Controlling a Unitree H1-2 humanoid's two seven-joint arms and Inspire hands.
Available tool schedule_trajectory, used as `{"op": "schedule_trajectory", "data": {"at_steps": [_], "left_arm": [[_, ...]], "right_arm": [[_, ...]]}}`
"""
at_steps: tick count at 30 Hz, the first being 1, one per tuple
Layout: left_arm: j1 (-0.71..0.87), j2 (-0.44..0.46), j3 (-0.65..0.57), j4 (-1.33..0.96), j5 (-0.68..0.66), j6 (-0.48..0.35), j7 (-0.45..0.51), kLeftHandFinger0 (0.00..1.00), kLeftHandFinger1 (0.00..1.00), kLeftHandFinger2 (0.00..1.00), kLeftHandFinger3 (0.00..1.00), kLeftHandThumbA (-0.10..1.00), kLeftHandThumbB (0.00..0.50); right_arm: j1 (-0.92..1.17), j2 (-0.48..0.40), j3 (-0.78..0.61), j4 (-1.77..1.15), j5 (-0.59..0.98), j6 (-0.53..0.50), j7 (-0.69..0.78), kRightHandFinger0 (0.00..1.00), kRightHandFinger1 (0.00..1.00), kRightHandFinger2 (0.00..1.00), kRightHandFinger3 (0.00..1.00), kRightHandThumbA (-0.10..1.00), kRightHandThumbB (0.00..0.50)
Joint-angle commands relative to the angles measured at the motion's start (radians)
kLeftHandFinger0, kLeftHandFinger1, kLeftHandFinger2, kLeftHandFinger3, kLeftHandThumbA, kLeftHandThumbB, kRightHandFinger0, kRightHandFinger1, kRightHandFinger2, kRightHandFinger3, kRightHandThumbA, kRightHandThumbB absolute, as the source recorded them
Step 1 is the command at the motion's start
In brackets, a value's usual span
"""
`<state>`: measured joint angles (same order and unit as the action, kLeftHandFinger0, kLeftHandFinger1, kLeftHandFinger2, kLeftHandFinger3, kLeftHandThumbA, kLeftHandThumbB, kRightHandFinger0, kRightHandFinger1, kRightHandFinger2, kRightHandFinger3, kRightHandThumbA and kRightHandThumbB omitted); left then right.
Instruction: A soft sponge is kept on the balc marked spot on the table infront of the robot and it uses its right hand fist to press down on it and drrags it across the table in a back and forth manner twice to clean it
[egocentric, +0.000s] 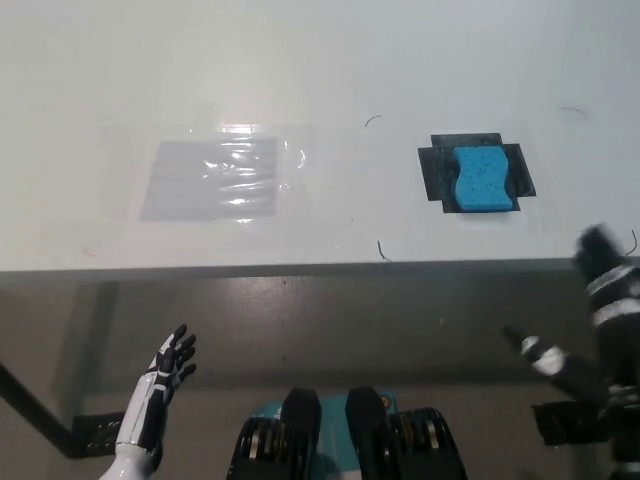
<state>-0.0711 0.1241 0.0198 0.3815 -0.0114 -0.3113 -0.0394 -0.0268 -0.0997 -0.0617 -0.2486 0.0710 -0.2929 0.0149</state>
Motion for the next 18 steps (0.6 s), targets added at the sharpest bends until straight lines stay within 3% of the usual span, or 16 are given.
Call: {"op": "schedule_trajectory", "data": {"at_steps": [1, 4, 9, 11, 18], "left_arm": [[-0.028, 0.018, 0.007, -0.019, -0.011, -0.043, -0.016, 1.0, 1.0, 1.0, 1.0, 1.0, 0.492], [-0.034, 0.016, 0.002, 0.003, -0.002, -0.059, -0.013, 1.0, 1.0, 1.0, 1.0, 1.0, 0.47], [-0.026, 0.015, 0.006, 0.017, -0.003, -0.071, -0.008, 1.0, 1.0, 1.0, 1.0, 1.0, 0.478], [-0.023, 0.013, 0.006, 0.02, -0.005, -0.077, -0.009, 1.0, 1.0, 1.0, 1.0, 1.0, 0.485], [-0.028, 0.018, 0.007, 0.025, 0.003, -0.079, -0.004, 1.0, 1.0, 1.0, 1.0, 1.0, 0.467]], "right_arm": [[-0.148, -0.055, -0.054, -0.192, 0.12, 0.088, -0.017, 1.0, 1.0, 1.0, 1.0, 1.0, 0.436], [-0.269, -0.082, -0.072, -0.206, 0.126, 0.126, -0.019, 1.0, 1.0, 1.0, 1.0, 1.0, 0.396], [-0.46, -0.077, -0.085, -0.197, 0.1, 0.234, -0.054, 1.0, 1.0, 1.0, 1.0, 1.0, 0.414], [-0.535, -0.083, -0.09, -0.151, 0.088, 0.248, -0.056, 1.0, 1.0, 1.0, 1.0, 1.0, 0.373], [-0.763, -0.105, -0.121, 0.09, 0.123, 0.257, -0.044, 1.0, 1.0, 1.0, 1.0, 1.0, 0.38]]}}
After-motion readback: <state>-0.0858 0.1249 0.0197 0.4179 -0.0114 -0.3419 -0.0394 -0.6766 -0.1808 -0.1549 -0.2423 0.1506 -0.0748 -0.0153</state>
